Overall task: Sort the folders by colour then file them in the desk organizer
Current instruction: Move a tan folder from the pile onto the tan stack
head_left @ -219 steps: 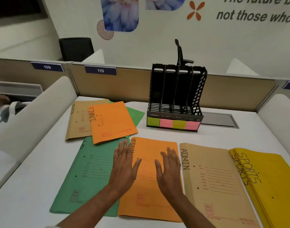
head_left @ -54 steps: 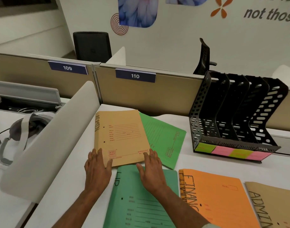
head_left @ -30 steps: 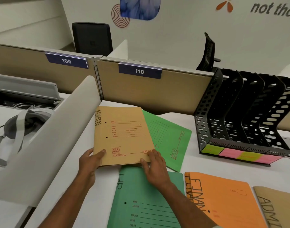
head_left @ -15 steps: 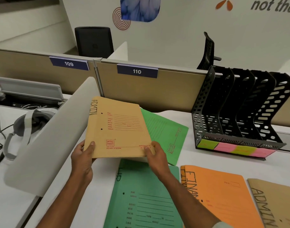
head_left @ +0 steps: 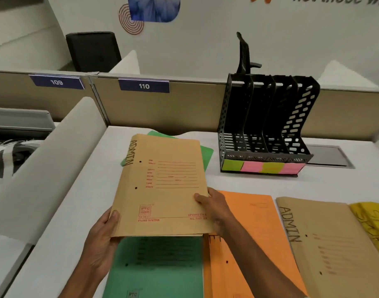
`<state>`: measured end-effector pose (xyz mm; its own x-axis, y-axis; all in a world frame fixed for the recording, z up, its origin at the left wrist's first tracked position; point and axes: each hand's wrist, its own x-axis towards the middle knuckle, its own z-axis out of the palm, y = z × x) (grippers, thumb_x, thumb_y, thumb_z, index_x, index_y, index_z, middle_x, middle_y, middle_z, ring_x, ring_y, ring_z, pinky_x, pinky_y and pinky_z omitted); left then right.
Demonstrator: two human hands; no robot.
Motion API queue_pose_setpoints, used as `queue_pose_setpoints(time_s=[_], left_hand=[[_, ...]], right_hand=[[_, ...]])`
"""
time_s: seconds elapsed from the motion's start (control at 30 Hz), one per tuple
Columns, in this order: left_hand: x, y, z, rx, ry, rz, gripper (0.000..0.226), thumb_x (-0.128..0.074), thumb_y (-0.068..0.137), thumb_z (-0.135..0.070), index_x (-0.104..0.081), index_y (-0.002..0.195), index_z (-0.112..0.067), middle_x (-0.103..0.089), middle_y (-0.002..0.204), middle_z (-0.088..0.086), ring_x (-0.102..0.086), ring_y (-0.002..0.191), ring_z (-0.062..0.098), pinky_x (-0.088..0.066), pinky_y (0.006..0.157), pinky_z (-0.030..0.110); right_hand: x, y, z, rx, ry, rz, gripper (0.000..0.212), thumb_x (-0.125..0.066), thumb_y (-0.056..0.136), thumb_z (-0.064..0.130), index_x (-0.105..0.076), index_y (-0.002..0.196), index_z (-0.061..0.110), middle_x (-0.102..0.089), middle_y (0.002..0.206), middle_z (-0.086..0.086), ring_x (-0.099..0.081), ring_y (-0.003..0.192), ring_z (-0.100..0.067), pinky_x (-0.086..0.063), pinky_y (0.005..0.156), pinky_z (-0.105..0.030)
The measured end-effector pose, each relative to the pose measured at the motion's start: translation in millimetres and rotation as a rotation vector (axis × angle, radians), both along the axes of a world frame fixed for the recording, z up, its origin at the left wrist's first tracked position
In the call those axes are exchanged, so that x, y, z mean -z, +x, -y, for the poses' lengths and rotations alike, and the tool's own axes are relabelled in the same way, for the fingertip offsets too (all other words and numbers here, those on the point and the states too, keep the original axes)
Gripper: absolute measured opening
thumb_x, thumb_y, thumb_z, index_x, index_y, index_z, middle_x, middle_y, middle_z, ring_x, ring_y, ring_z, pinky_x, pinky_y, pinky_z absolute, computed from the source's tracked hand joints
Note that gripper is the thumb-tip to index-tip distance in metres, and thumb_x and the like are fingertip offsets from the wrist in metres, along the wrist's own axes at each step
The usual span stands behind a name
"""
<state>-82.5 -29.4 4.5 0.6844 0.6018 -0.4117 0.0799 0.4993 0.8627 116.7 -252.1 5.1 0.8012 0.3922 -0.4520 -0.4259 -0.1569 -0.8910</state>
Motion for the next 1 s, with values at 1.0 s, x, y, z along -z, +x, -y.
queue_pose_setpoints(time_s=[1.0], left_hand=[[9.1,69.0,316.7,0.625,0.182,-0.195,0.031,-0.059,0.098,-0.033,-0.057,0.129,-0.031,-0.075,0.114,-0.005,-0.074,0.100,0.014,-0.061,0.085,0.038]], right_hand=[[39.2,-61.8,370.5,0.361,-0.109,0.149,0.059,-0.078,0.084,0.022,-0.055,0.138,0.028,-0.069,0.125,0.004,-0.066,0.114,-0.017,-0.055,0.097,-0.046]])
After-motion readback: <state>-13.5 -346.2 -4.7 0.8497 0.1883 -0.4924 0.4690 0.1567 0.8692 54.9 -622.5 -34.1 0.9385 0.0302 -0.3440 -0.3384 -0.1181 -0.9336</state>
